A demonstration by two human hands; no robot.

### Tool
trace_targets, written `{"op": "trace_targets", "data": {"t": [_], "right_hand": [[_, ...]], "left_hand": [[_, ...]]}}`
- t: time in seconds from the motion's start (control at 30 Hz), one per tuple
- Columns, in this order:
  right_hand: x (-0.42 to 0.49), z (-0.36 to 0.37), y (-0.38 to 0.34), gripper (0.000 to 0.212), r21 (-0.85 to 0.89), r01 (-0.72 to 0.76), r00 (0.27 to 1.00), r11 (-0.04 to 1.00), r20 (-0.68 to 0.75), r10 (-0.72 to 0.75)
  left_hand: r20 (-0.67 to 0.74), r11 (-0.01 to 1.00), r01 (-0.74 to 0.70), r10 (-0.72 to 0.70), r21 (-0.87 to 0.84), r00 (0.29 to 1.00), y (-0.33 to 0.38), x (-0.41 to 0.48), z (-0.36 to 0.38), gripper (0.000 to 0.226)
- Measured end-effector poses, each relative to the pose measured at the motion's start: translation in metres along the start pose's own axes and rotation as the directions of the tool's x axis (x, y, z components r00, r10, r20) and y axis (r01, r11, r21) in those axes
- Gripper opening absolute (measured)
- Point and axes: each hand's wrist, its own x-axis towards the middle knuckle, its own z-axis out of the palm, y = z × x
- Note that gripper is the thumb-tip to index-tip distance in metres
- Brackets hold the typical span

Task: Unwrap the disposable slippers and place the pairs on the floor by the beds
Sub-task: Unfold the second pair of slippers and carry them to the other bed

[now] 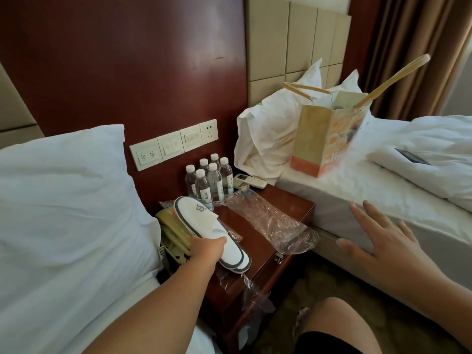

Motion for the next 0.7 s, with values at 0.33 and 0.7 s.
{"op": "trace_targets", "data": {"t": [0.33,0.7], "right_hand": [[0.002,0.007,-0.001,0.090,0.081,-0.043,0.997,0.996,0.065,0.038],[0.011,0.017,0.000,0.089,0.119,-0.025,0.995,0.993,0.095,0.014]], "left_hand": [[0.155,0.978,0.207,-0.199,-0.038,0.968,-0.011,0.033,0.017,0.052],[0.192,0.971,0.100,-0.059,-0.215,0.980,0.003,0.039,0.040,0.030]]}}
